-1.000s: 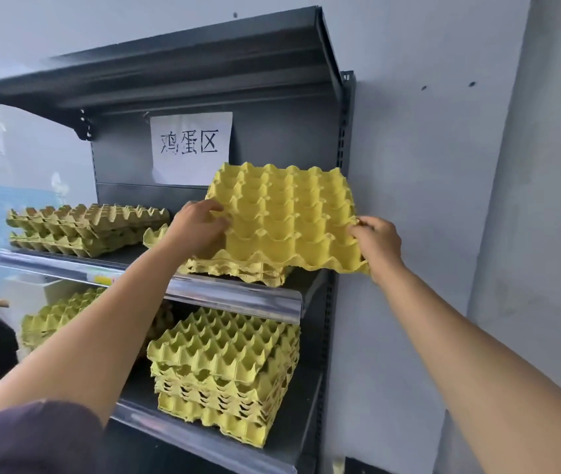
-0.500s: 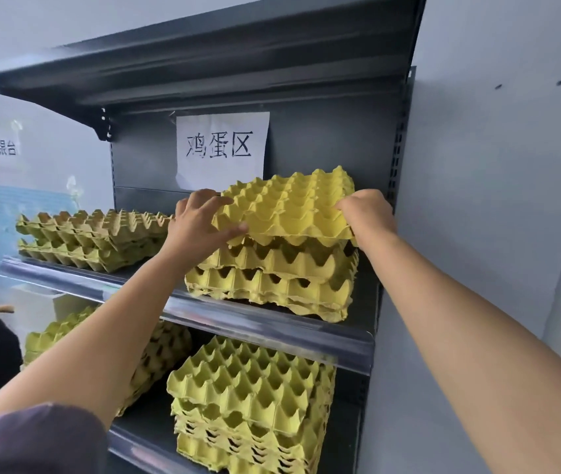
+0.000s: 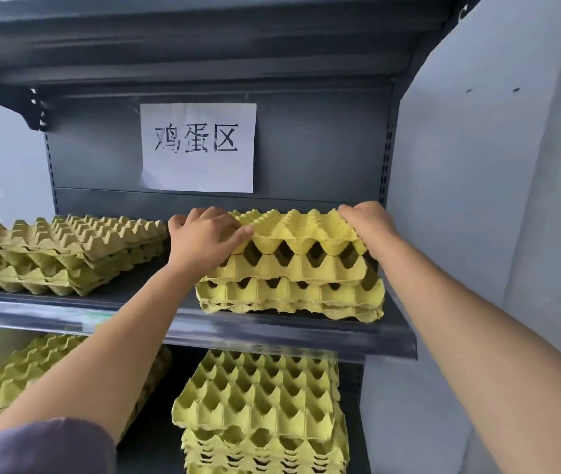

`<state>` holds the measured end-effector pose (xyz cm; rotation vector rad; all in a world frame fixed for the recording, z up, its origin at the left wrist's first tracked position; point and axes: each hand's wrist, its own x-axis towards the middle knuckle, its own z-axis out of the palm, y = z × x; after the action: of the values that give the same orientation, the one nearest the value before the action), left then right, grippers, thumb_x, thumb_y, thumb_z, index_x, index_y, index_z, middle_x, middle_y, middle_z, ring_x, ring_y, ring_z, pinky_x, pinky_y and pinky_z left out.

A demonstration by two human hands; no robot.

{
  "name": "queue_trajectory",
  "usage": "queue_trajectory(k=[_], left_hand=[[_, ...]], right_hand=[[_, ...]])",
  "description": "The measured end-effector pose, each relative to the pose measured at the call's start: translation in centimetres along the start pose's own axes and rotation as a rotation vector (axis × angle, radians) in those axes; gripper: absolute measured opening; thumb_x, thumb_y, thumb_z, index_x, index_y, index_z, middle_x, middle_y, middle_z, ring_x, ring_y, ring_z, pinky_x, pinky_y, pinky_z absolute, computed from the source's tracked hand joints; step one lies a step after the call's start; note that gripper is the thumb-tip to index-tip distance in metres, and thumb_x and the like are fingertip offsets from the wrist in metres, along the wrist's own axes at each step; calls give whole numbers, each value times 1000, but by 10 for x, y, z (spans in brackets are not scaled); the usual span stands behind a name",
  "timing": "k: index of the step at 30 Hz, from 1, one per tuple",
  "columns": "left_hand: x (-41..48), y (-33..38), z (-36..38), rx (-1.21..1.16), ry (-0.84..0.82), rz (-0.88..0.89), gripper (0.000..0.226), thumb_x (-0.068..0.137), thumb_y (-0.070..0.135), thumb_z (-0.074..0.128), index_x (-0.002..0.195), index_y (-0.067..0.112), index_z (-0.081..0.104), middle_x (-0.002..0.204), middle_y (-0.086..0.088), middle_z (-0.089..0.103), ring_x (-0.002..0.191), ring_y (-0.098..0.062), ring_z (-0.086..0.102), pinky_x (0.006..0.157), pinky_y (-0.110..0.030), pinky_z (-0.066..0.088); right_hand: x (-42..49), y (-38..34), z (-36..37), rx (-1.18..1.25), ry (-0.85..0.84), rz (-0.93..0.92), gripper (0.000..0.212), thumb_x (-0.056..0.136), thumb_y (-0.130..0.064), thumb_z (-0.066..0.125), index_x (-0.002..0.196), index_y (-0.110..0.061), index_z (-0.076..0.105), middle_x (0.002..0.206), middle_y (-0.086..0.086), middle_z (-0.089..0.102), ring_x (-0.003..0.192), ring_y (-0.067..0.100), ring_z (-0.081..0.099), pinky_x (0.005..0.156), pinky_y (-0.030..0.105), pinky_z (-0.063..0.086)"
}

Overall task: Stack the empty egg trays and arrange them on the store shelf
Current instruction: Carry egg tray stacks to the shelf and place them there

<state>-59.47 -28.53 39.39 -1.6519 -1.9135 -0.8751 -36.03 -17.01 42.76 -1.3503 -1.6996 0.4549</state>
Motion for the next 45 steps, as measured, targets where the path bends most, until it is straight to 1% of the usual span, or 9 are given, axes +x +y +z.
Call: queue_trajectory(k=[5,7,10,12,21,26,33,38,45], left_hand=[[-4,2,-2,-70,15,29,62,82,68,24,110,30,64,124,5,57,121,-21,43,102,-44,18],[-5,2,-4,-84,29,49,54,88,64,30,111,29,63,123,5,57,120,-21,44,101,-45,19],[-5,5,-6,-87,50,55,39,95,52,39,112,27,63,124,4,57,119,-21,44,102,-45,20],[-6,8,-9,-80,60,65,37,96,48,39,112,26,64,124,3,57,119,-22,44,101,-44,21],[-5,46,-23,-99,107,125,30,97,38,43,111,22,64,121,1,60,116,-24,46,97,-40,28],[-13,108,-17,-116,123,208,29,96,36,44,112,20,62,116,-1,61,110,-25,50,91,-39,35],[-40,250,13,-193,146,353,37,92,38,41,109,17,65,107,-4,65,101,-31,54,84,-39,39],[-75,351,62,-278,38,512,35,88,34,44,108,14,66,99,-6,67,93,-34,57,76,-38,42],[-117,460,143,-373,-222,577,29,95,30,45,119,21,58,105,2,64,104,-24,54,78,-30,37]], right_hand=[[-13,2,-4,19,101,-86,39,94,-33,46,61,-16,36,60,3,39,61,22,42,56,29,30],[-18,3,-6,-17,141,-122,37,94,-29,46,61,-14,38,60,3,40,61,23,41,57,29,31],[-27,0,-11,-114,177,-185,31,95,-29,45,77,-8,58,74,5,59,73,25,55,63,31,43],[-30,-2,-14,-189,201,-241,27,96,-30,44,92,-14,65,91,2,65,84,24,59,69,33,48],[-48,6,-48,-474,327,-496,29,97,-30,45,119,-21,61,119,4,60,108,30,53,77,33,41],[-63,39,-98,-536,322,-535,30,97,-29,45,122,-20,60,120,6,60,108,33,53,83,39,43],[-86,141,-198,-628,304,-526,30,95,-27,49,121,-19,62,117,7,60,104,34,55,83,39,44],[-109,232,-263,-706,213,-398,32,95,-28,48,124,-21,60,122,6,58,109,33,54,85,39,44],[-132,360,-321,-813,92,-198,32,96,-29,46,125,-23,59,123,3,58,111,30,53,84,38,47]])
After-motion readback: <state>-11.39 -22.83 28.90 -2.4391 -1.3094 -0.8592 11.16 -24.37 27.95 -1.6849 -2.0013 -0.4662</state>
